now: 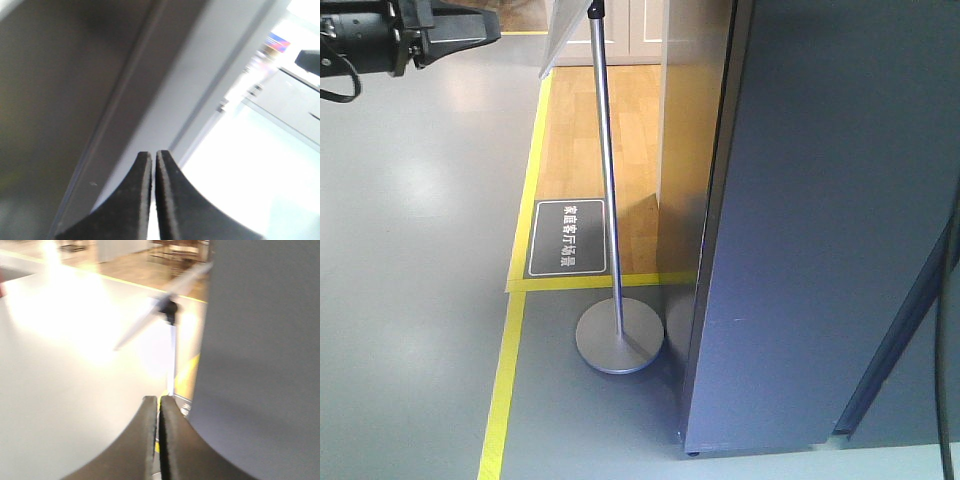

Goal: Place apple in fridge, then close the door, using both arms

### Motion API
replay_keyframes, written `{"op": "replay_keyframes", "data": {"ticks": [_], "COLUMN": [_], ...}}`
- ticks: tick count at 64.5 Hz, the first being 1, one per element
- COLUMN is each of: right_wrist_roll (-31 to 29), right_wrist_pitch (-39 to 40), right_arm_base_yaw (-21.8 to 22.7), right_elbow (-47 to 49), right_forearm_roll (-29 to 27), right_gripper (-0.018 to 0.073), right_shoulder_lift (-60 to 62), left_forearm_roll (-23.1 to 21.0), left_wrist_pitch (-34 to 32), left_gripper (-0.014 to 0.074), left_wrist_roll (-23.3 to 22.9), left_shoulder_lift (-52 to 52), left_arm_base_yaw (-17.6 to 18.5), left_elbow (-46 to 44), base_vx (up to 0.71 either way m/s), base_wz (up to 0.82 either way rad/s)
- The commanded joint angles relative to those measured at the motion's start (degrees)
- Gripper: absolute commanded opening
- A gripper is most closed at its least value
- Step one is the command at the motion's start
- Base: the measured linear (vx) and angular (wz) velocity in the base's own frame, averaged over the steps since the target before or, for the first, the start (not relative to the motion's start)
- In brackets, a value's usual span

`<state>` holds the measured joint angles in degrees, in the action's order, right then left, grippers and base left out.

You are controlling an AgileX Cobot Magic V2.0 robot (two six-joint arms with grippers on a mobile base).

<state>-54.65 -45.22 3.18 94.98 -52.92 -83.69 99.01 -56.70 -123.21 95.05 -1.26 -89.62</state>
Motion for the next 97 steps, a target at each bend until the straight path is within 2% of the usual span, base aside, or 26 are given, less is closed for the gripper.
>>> {"op": "replay_keyframes", "data": {"ticks": [1,7,10,15,21,28,34,43,48,57,71,84,97], "right_wrist_roll": [-0.95,-1.2,-1.72,-4.18,-6.85,-12.09,-14.42,-14.47,-14.47,-14.42,-14.42,-14.42,-14.42], "right_wrist_pitch": [-3.36,-8.94,-9.34,-8.3,-6.04,-3.06,-0.3,0.6,1.58,1.32,-5.0,-8.1,-8.1], "right_arm_base_yaw": [0.14,0.14,0.14,0.14,0.14,0.14,0.14,0.14,0.14,0.14,0.14,0.14,0.14], "right_elbow": [1.82,1.2,-0.44,-6.07,-17.32,-33.52,-48.72,-65.23,-71.17,-75.85,-76.15,-76.15,-76.15], "right_forearm_roll": [-1.52,-1.65,-1.98,-2.87,-4.96,-8.9,-10.93,-10.37,-10.37,-10.87,-10.79,-10.79,-10.79], "right_gripper": [-0.0006,-0.0006,-0.0006,-0.0005,-0.0005,-0.0005,-0.0005,-0.0005,-0.0005,-0.0005,-0.0003,-0.0003,-0.0003], "right_shoulder_lift": [4.91,7.58,9.02,12.81,18.43,28.08,36.34,47.76,52.9,58.95,62.11,62.11,62.11], "left_forearm_roll": [-3.12,0.76,3.35,3.33,3.37,3.37,3.37,3.24,2.77,0.49,-2.99,-7.94,-7.72], "left_wrist_pitch": [-3.59,-8.61,-12.0,-16.15,-16.69,-15.19,-12.95,-3.6,1.91,8.0,9.06,4.54,-0.46], "left_gripper": [-0.0008,-0.0008,-0.0008,-0.0008,-0.0008,-0.0008,-0.0008,-0.0008,-0.0008,-0.0008,-0.0008,-0.0008,-0.0008], "left_wrist_roll": [-0.11,-0.11,-0.11,-0.11,-0.11,0.13,3.08,4.01,4.01,3.81,3.81,3.81,3.86], "left_shoulder_lift": [-4.75,-7.07,-8.43,-11.16,-16.17,-23.85,-31.48,-43.03,-48.36,-54.74,-57.38,-57.38,-57.38], "left_arm_base_yaw": [-0.09,-0.09,-0.09,-0.09,-0.09,-0.09,-0.09,-0.09,-0.09,-0.09,-0.09,-0.09,-0.09], "left_elbow": [-1.85,-1.85,-1.78,1.0,7.35,19.81,31.45,51.63,59.65,68.9,70.76,70.76,70.76], "base_vx": [0.0,0.0,0.0,0.0,0.0,0.0,0.0,0.0,0.0,0.0,0.0,0.0,0.0], "base_wz": [0.0,0.0,0.0,0.0,0.0,0.0,0.0,0.0,0.0,0.0,0.0,0.0,0.0]}}
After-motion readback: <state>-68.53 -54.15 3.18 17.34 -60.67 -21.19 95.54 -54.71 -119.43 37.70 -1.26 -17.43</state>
